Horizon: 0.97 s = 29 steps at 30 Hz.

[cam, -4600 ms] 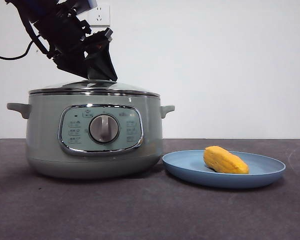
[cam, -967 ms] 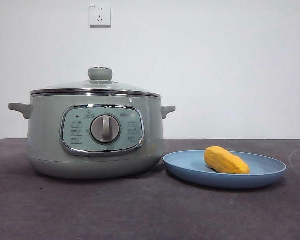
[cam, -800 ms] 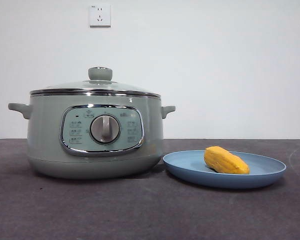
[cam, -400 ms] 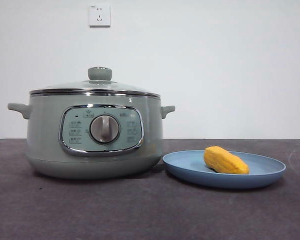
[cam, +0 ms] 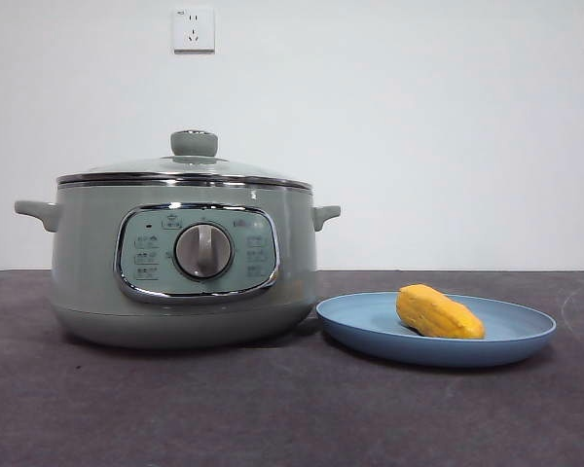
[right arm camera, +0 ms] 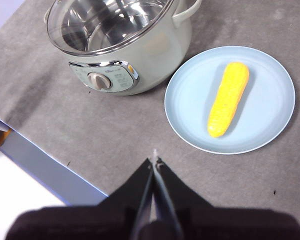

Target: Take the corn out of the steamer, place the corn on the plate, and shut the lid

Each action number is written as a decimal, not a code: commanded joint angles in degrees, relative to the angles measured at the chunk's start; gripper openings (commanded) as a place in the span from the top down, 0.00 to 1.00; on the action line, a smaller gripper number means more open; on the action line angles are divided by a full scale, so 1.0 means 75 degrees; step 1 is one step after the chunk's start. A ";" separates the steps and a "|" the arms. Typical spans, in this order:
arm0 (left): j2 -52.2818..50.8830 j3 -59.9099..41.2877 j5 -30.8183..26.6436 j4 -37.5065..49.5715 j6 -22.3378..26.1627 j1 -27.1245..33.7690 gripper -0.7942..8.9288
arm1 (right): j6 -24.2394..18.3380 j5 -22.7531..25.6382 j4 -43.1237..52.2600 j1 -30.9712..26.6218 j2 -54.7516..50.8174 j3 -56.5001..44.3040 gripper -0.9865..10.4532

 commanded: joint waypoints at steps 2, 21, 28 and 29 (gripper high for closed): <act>-0.0245 -0.0134 -0.0029 -0.0466 -0.0443 0.0032 0.92 | -0.0023 0.0017 0.0041 0.0012 -0.0009 -0.0038 0.91; -0.0239 -0.0134 -0.0015 -0.0402 -0.0577 0.0032 0.92 | -0.0023 0.0020 0.0038 0.0006 -0.0012 -0.0038 0.91; -0.0239 -0.0134 -0.0015 -0.0402 -0.0577 0.0032 0.92 | -0.0023 0.0020 0.0038 0.0006 -0.0009 -0.0038 0.91; -0.0239 -0.0134 -0.0015 -0.0402 -0.0577 0.0032 0.92 | -0.0023 0.0017 0.0038 0.0006 -0.0012 -0.0038 0.91</act>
